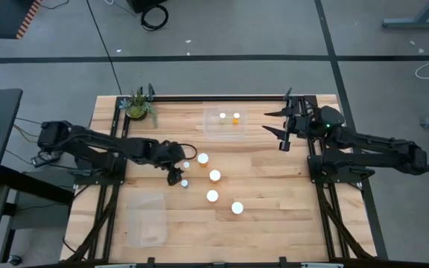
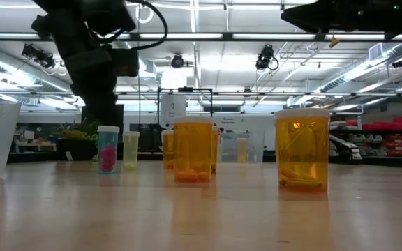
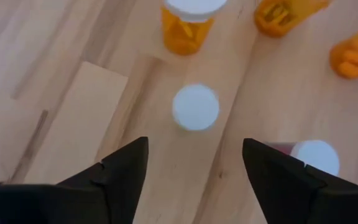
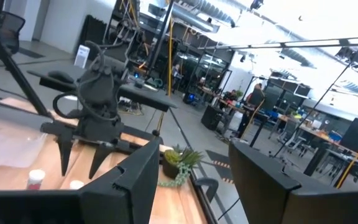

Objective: Pick and place medicine bottles into bin by pill shape (circle, oval)
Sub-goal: Put the yellow tablet bottle into the top transparent bin

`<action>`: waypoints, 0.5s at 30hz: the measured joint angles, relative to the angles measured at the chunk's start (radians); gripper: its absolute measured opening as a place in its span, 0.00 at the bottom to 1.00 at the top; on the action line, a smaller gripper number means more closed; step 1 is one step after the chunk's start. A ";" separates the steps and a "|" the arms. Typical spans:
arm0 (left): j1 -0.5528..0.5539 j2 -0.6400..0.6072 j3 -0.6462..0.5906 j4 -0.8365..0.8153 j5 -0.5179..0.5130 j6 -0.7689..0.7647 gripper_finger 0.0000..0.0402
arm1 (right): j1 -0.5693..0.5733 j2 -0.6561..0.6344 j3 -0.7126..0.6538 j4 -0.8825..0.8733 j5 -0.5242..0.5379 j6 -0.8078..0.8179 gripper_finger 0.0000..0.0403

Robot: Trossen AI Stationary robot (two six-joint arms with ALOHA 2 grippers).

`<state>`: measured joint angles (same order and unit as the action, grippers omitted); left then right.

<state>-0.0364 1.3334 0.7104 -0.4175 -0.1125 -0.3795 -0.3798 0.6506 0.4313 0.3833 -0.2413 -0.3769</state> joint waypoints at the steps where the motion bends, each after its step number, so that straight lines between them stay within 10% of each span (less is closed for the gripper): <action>1: 0.000 0.015 0.011 -0.011 0.003 0.009 0.68 | 0.000 -0.016 0.000 -0.018 0.000 -0.001 0.50; 15: 0.001 0.188 0.154 -0.091 0.003 0.103 0.66 | 0.003 -0.202 -0.200 0.082 0.008 0.051 0.46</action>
<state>-0.0357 1.5214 0.8646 -0.5087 -0.1097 -0.2764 -0.3767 0.4490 0.2313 0.4652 -0.2334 -0.3263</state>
